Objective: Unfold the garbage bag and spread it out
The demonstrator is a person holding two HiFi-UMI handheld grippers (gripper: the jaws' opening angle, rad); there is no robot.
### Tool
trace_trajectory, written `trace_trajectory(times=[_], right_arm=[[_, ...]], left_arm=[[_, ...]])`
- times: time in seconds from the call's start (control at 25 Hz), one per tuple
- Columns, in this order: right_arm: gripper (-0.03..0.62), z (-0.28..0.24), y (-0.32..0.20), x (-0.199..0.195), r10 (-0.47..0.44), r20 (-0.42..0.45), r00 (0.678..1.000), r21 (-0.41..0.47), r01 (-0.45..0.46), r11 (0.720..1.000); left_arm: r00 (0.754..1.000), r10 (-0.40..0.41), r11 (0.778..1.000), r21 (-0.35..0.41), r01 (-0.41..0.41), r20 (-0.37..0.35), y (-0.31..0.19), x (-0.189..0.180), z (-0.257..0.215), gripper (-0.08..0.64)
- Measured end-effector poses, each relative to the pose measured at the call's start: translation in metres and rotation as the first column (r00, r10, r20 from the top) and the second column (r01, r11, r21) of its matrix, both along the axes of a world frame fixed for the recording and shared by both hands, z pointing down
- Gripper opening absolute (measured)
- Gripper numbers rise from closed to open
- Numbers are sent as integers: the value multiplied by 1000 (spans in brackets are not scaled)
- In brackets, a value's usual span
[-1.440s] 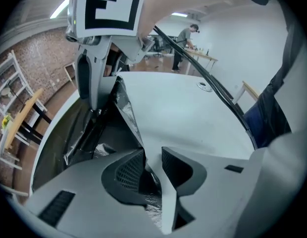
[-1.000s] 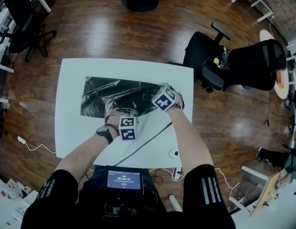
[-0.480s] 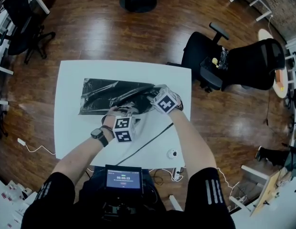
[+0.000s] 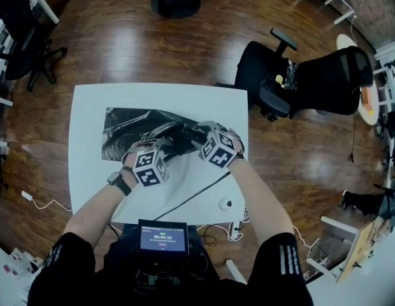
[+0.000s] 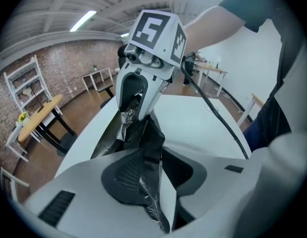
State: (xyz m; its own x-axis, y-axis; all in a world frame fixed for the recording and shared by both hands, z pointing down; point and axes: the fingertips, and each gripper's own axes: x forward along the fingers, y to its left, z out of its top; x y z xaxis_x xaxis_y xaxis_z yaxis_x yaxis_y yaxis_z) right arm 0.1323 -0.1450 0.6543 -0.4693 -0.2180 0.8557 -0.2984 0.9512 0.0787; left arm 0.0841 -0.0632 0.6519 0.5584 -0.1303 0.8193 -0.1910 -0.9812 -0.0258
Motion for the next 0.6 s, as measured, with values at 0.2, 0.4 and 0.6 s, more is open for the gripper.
trace_trajectory(times=[0.2,0.4,0.6], right_arm=[[229,-6,-8,14,112,62,992,-14,-112,994],[229,-42,-15,10,168,237,957,-6,-172,985],[228,-12,9,7,-10,67,998,26,8,1000]], left_arm=[[999,30,999,-15,-30,11,19,0,10,117],[999,53,998,-22,-53,-6,37,13,13,117],[998,64,998,8,-64,30,37,17,24,117]])
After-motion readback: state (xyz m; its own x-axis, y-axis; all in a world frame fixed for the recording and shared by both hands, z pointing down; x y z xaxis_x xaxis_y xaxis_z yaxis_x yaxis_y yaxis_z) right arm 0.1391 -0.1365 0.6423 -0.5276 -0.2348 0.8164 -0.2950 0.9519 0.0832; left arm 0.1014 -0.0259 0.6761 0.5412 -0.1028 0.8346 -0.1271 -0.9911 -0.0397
